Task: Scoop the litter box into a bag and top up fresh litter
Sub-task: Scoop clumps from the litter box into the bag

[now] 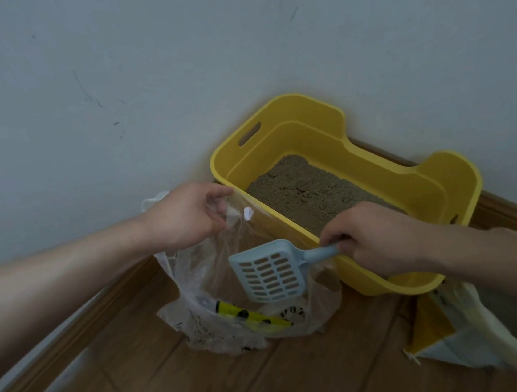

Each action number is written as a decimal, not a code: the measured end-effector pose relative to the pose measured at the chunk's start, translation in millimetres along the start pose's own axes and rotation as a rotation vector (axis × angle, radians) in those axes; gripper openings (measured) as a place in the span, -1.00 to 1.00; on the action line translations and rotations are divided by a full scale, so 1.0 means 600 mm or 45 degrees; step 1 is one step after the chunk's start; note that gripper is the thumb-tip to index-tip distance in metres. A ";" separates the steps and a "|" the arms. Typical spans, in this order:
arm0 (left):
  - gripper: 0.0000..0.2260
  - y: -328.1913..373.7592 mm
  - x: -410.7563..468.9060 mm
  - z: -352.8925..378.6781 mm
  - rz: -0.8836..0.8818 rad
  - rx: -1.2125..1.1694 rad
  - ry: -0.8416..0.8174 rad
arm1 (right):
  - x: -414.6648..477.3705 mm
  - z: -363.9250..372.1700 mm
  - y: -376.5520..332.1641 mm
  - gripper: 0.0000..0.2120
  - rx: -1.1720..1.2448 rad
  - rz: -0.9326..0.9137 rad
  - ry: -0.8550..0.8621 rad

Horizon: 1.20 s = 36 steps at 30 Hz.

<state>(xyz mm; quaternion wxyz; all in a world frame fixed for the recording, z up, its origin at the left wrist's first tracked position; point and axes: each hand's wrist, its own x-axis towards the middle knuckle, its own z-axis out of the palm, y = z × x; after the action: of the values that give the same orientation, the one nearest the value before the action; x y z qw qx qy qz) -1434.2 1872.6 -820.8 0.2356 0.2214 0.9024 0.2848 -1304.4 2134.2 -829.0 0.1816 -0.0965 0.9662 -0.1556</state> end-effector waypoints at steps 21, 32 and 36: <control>-0.55 0.011 0.004 -0.002 0.005 0.034 0.014 | -0.031 -0.010 0.016 -0.87 0.318 0.152 -0.027; -0.54 0.013 0.021 0.004 0.016 0.006 0.023 | -0.071 -0.065 0.066 -0.85 0.415 0.408 0.127; -0.51 0.025 0.034 0.009 0.034 -0.017 0.013 | -0.069 -0.062 0.095 -0.79 0.175 0.522 0.122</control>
<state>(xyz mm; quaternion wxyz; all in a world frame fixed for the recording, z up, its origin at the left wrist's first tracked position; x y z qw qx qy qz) -1443.2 1896.5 -821.8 0.2286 0.2303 0.8987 0.2952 -1288.1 2207.5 -802.3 0.1696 0.1219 0.9602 -0.1853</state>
